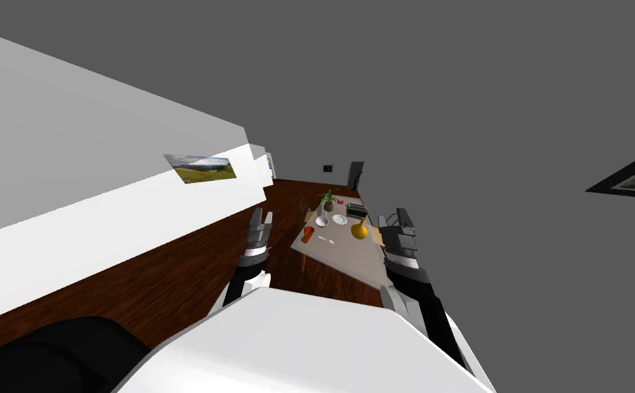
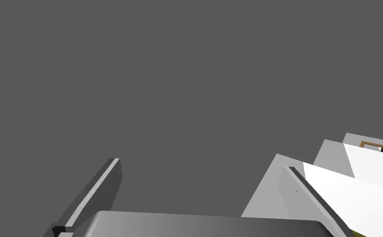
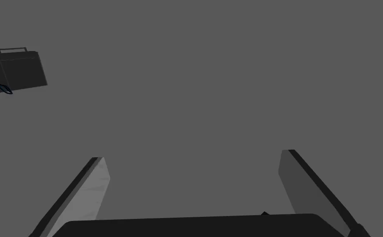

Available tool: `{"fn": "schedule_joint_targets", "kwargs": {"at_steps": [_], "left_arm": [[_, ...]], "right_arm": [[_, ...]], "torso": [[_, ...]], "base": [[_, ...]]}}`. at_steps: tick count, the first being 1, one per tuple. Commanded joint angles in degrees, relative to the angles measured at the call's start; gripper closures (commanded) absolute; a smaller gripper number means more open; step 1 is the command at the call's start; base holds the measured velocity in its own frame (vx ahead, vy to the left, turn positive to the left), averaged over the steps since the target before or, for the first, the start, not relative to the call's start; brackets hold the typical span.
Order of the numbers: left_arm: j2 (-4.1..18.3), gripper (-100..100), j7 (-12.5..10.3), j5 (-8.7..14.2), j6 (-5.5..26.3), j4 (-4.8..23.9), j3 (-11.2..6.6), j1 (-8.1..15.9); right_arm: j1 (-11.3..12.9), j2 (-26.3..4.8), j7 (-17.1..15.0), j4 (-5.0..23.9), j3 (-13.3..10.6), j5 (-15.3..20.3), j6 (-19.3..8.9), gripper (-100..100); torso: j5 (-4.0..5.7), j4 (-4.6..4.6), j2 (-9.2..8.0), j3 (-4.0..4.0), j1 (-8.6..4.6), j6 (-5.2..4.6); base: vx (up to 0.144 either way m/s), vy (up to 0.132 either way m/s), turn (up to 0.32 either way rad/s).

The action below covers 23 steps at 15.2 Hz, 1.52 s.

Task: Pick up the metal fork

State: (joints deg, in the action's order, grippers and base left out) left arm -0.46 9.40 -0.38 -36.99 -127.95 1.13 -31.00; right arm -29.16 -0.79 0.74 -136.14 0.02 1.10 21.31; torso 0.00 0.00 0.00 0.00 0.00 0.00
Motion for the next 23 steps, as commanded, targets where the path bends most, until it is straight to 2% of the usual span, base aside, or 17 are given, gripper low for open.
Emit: {"fn": "schedule_joint_targets", "kwargs": {"at_steps": [1, 4, 5, 7, 8, 9, 10, 11, 12, 19, 21, 22, 23], "left_arm": [[0.0, 0, 0.0, 0.0, 0.0, 0.0, 0.00, 0.0], [0.0, 0, 0.0, 0.0, 0.0, 0.0, 0.01, 0.0], [0.0, 0, 0.0, 0.0, 0.0, 0.0, 0.01, 0.0], [0.0, 0, 0.0, 0.0, 0.0, 0.0, 0.01, 0.0], [0.0, 0, 0.0, 0.0, 0.0, 0.0, 0.01, 0.0], [0.0, 0, 0.0, 0.0, 0.0, 0.0, 0.01, 0.0], [0.0, 0, 0.0, 0.0, 0.0, 0.0, 0.01, 0.0], [0.0, 0, 0.0, 0.0, 0.0, 0.0, 0.01, 0.0], [0.0, 0, 0.0, 0.0, 0.0, 0.0, 0.01, 0.0], [0.0, 0, 0.0, 0.0, 0.0, 0.0, 0.01, 0.0], [0.0, 0, 0.0, 0.0, 0.0, 0.0, 0.01, 0.0], [0.0, 0, 0.0, 0.0, 0.0, 0.0, 0.00, 0.0], [0.0, 0, 0.0, 0.0, 0.0, 0.0, 0.01, 0.0]], "right_arm": [[0.1, -1.7, 0.2, 0.8, -0.1, 0.4, -0.1, -100], [0.3, -5.6, 0.8, 4.1, -0.6, 1.9, -0.4, -100], [0.3, -5.6, 0.8, 4.1, -0.6, 1.9, -0.4, -100], [0.5, -8.2, 1.6, 6.9, -1.0, 3.5, -0.7, -100], [0.5, -8.2, 1.6, 7.4, -1.0, 3.5, -0.7, -100], [0.7, -9.6, 2.0, 9.3, -1.3, 4.4, -0.9, -100], [0.7, -9.6, 2.0, 9.4, -1.3, 4.4, -0.9, -100], [0.8, -10.9, 2.4, 11.6, -1.6, 5.5, -1.1, -100], [0.8, -10.9, 2.4, 11.6, -1.6, 5.5, -1.1, -100], [1.5, -16.3, 4.6, 20.8, -3.1, 10.4, -2.1, -100], [1.5, -16.3, 4.6, 22.1, -3.1, 10.4, -2.1, -100], [1.7, -17.6, 5.2, 24.0, -3.5, 11.8, -2.4, -100], [1.7, -17.6, 5.2, 25.0, -3.5, 11.8, -2.4, -100]], "torso": [[0.00, 0.00, 0.00, 0.00, 0.00, 0.00], [-0.01, -0.01, 0.02, 0.01, 0.07, 0.03], [-0.02, -0.01, 0.03, 0.02, 0.11, 0.04], [-0.03, -0.01, 0.04, 0.02, 0.13, 0.03], [-0.03, -0.02, 0.05, 0.03, 0.17, 0.05], [-0.04, -0.02, 0.06, 0.04, 0.16, 0.02], [-0.03, -0.02, 0.06, 0.04, 0.16, 0.03], [-0.03, -0.02, 0.07, 0.04, 0.15, 0.02], [-0.03, -0.02, 0.07, 0.04, 0.16, 0.04], [-0.03, -0.03, 0.09, 0.06, 0.17, 0.03], [-0.04, -0.03, 0.08, 0.05, 0.17, 0.02], [-0.03, -0.02, 0.06, 0.04, 0.15, -0.01], [-0.03, -0.02, 0.08, 0.05, 0.16, 0.03]], "base": [[0.001, 0.007, 0.048], [0.003, 0.028, 0.162], [0.004, 0.035, 0.132], [0.008, 0.043, 0.179], [0.014, 0.043, 0.176], [0.014, 0.037, 0.198], [0.012, 0.035, 0.138], [0.011, 0.044, 0.207], [0.013, 0.037, 0.156], [0.019, 0.042, 0.210], [0.018, 0.036, 0.125], [0.020, 0.040, 0.157], [0.021, 0.041, 0.211]]}}
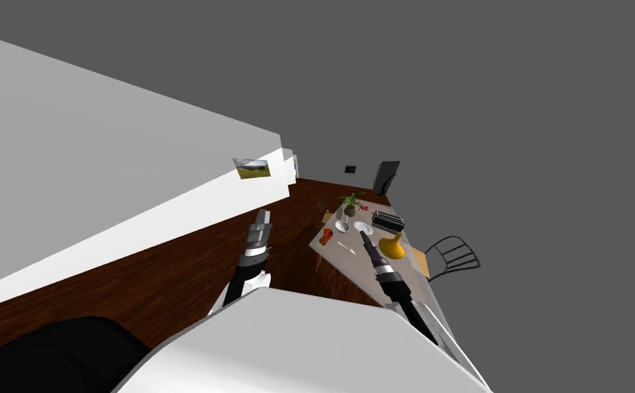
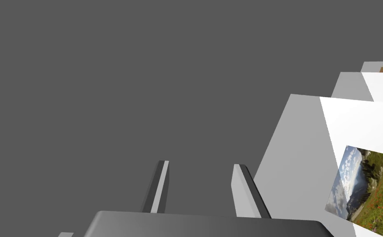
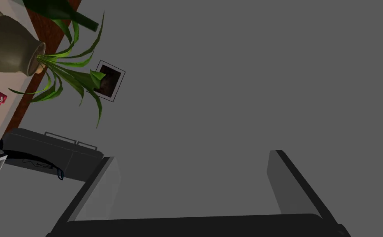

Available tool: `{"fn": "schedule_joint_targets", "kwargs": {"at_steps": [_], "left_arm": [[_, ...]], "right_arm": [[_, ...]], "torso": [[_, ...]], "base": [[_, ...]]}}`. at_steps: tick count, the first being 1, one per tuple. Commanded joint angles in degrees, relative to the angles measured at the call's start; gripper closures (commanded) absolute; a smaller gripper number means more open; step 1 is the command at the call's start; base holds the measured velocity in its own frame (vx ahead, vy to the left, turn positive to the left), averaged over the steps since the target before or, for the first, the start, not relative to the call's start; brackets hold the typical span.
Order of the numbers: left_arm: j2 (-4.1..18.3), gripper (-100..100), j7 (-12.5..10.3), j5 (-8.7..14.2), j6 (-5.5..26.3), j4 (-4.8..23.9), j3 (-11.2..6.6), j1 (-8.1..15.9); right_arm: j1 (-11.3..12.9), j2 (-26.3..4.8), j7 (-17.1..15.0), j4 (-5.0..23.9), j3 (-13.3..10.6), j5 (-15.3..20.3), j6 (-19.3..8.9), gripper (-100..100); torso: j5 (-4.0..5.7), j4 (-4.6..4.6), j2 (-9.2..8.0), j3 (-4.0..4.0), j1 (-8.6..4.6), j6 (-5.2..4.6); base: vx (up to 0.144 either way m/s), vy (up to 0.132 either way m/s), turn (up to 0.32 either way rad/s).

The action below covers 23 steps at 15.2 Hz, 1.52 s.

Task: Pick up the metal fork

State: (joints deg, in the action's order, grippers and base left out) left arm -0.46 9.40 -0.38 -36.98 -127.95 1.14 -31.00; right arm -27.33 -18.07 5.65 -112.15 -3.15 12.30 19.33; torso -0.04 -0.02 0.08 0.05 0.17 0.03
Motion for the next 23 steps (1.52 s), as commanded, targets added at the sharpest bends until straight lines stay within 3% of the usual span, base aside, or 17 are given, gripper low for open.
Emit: {"fn": "schedule_joint_targets", "kwargs": {"at_steps": [1, 6, 7, 11, 15, 18, 23], "left_arm": [[0.0, 0, 0.0, 0.0, 0.0, 0.0, 0.00, 0.0], [0.0, 0, 0.0, 0.0, 0.0, 0.0, 0.00, 0.0], [0.0, 0, 0.0, 0.0, 0.0, 0.0, 0.00, 0.0], [0.0, 0, 0.0, 0.0, 0.0, 0.0, 0.00, 0.0], [0.0, 0, 0.0, 0.0, 0.0, 0.0, 0.00, 0.0], [0.0, 0, 0.0, 0.0, 0.0, 0.0, 0.00, 0.0], [0.0, 0, 0.0, 0.0, 0.0, 0.0, 0.00, 0.0]], "right_arm": [[0.1, -1.6, 1.0, 2.9, -0.7, 2.0, -0.7, -100], [0.5, -4.2, 2.3, 10.6, -1.6, 5.1, -1.3, -100], [0.5, -4.2, 2.3, 10.6, -1.6, 5.1, -1.3, -100], [1.0, -6.6, 3.7, 16.9, -2.6, 8.2, -1.9, -100], [1.2, -7.8, 4.4, 20.7, -3.1, 9.8, -2.2, -100], [1.7, -10.1, 5.9, 25.6, -4.1, 13.1, -2.9, -100], [1.9, -11.2, 6.6, 31.1, -4.6, 14.7, -3.2, -100]], "torso": [[0.00, 0.00, 0.00, 0.00, 0.00, 0.00], [-0.01, -0.01, 0.07, 0.04, 0.08, 0.01], [-0.02, -0.02, 0.06, 0.03, 0.07, -0.01], [-0.01, 0.00, 0.03, 0.01, 0.03, 0.04], [-0.01, -0.01, 0.01, 0.01, 0.02, -0.02], [0.00, 0.00, 0.02, 0.01, 0.00, -0.01], [-0.01, -0.01, 0.02, 0.01, 0.02, -0.01]], "base": [[0.027, 0.047, 0.338], [0.035, 0.052, 0.245], [0.026, 0.027, 0.074], [0.033, 0.039, 0.273], [0.031, 0.030, 0.127], [0.043, 0.032, 0.252], [0.039, 0.028, 0.183]]}}
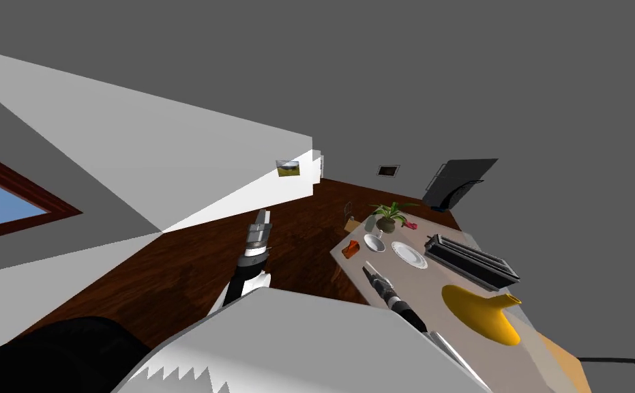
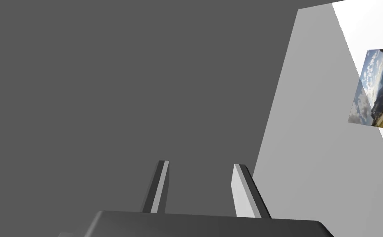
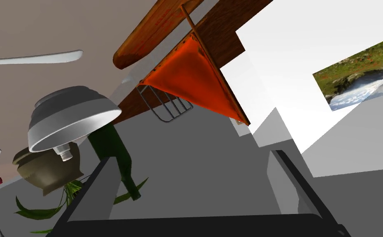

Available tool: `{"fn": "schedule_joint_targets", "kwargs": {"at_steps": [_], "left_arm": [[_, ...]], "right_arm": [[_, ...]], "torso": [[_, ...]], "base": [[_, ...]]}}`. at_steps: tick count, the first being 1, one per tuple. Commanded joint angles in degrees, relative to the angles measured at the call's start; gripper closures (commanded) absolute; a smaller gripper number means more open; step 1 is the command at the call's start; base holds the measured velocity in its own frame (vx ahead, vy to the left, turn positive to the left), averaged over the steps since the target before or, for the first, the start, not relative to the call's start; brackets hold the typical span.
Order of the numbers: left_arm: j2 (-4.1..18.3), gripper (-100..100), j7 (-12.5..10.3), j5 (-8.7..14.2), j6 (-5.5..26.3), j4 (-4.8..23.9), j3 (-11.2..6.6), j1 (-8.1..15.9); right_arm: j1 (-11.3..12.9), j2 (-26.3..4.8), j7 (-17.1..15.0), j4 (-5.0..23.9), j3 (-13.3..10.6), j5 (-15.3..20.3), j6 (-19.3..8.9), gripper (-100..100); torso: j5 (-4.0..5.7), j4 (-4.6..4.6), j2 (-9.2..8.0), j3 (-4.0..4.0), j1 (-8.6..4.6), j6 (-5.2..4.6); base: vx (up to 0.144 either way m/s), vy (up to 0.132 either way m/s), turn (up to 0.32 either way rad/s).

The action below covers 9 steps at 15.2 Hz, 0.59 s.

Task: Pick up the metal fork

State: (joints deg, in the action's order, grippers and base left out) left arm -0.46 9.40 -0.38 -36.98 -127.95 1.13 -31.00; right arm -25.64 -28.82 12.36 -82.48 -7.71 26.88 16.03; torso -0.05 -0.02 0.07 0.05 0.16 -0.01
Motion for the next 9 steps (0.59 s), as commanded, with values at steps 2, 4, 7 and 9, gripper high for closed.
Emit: {"fn": "schedule_joint_targets", "kwargs": {"at_steps": [2, 4, 7, 9], "left_arm": [[0.0, 0, 0.0, 0.0, 0.0, 0.0, 0.01, 0.0], [0.0, 0, 0.0, 0.0, 0.0, 0.0, 0.00, 0.0], [0.0, 0, 0.0, 0.0, 0.0, 0.0, 0.00, 0.0], [0.0, 0, 0.0, 0.0, 0.0, 0.0, 0.00, 0.0]], "right_arm": [[0.5, -1.5, 0.6, 4.0, -0.5, 1.8, -0.2, -100], [0.5, -1.5, 0.6, 4.9, -0.5, 1.8, -0.2, -100], [0.7, -2.6, 1.3, 8.3, -1.0, 3.4, -0.5, -100], [0.9, -3.5, 2.0, 11.5, -1.5, 5.0, -0.8, -100]], "torso": [[0.00, 0.00, 0.01, 0.00, 0.00, 0.05], [0.01, 0.00, 0.01, 0.01, -0.03, -0.01], [0.01, 0.00, 0.01, 0.00, -0.03, 0.03], [0.00, 0.00, 0.02, 0.00, -0.02, 0.04]], "base": [[0.039, 0.025, 0.256], [0.027, 0.007, 0.027], [0.033, 0.015, 0.194], [0.045, 0.022, 0.220]]}}
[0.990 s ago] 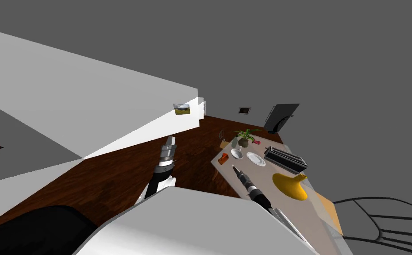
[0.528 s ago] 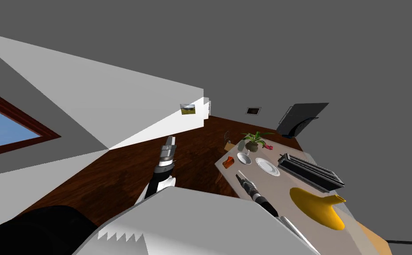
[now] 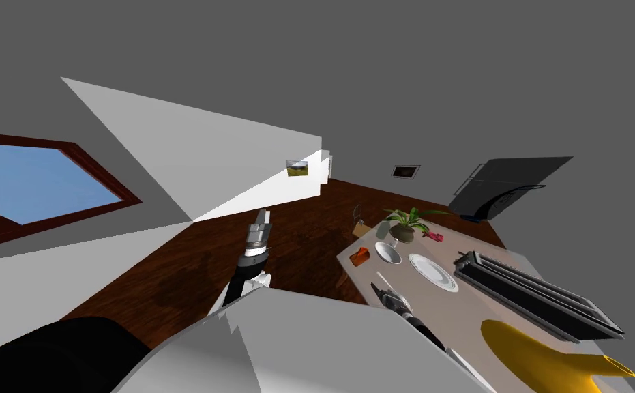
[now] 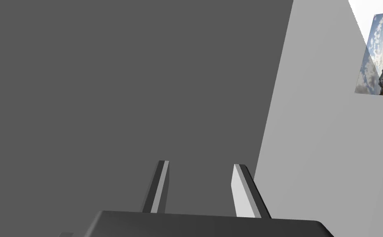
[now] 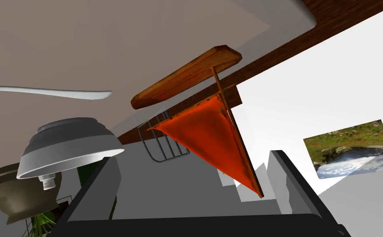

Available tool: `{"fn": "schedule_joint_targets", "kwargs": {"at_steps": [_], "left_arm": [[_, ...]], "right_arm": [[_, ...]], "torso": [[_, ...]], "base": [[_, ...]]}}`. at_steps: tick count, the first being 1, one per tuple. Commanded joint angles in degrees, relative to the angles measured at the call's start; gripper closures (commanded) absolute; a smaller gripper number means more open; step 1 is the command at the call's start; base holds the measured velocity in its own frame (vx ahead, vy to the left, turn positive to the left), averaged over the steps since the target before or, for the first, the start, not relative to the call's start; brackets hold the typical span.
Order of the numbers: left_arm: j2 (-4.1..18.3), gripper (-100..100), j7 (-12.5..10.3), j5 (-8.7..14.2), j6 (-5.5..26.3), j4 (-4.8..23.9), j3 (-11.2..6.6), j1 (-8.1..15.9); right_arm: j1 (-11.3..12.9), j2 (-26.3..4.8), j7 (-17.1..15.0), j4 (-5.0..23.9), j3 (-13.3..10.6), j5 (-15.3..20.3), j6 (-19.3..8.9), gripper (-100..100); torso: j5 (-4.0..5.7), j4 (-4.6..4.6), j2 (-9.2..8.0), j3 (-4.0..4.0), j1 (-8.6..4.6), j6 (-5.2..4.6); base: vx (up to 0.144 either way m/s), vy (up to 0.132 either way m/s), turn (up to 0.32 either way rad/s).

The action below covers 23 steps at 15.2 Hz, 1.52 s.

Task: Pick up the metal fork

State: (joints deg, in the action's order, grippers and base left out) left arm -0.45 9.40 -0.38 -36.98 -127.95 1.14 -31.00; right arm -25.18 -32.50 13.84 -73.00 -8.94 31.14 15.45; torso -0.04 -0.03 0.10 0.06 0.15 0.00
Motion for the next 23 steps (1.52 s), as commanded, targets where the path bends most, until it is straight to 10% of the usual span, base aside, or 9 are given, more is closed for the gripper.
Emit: {"fn": "schedule_joint_targets", "kwargs": {"at_steps": [1, 11, 23], "left_arm": [[0.0, 0, 0.0, 0.0, 0.0, 0.0, 0.00, 0.0], [0.0, 0, 0.0, 0.0, 0.0, 0.0, 0.00, 0.0], [0.0, 0, 0.0, 0.0, 0.0, 0.0, 0.00, 0.0]], "right_arm": [[0.5, 0.1, 0.5, 2.2, -0.2, 0.7, -0.3, -100], [1.1, -2.6, 2.6, 12.0, -1.7, 5.3, -1.2, -100], [2.5, -7.8, 7.3, 34.2, -5.2, 15.9, -3.1, -100]], "torso": [[0.00, 0.00, 0.00, 0.00, 0.00, 0.00], [0.01, 0.00, -0.01, 0.00, -0.02, -0.02], [-0.01, -0.04, 0.19, 0.11, -0.05, 0.03]], "base": [[0.036, 0.009, 0.077], [0.039, 0.010, 0.157], [0.066, 0.003, 0.289]]}}
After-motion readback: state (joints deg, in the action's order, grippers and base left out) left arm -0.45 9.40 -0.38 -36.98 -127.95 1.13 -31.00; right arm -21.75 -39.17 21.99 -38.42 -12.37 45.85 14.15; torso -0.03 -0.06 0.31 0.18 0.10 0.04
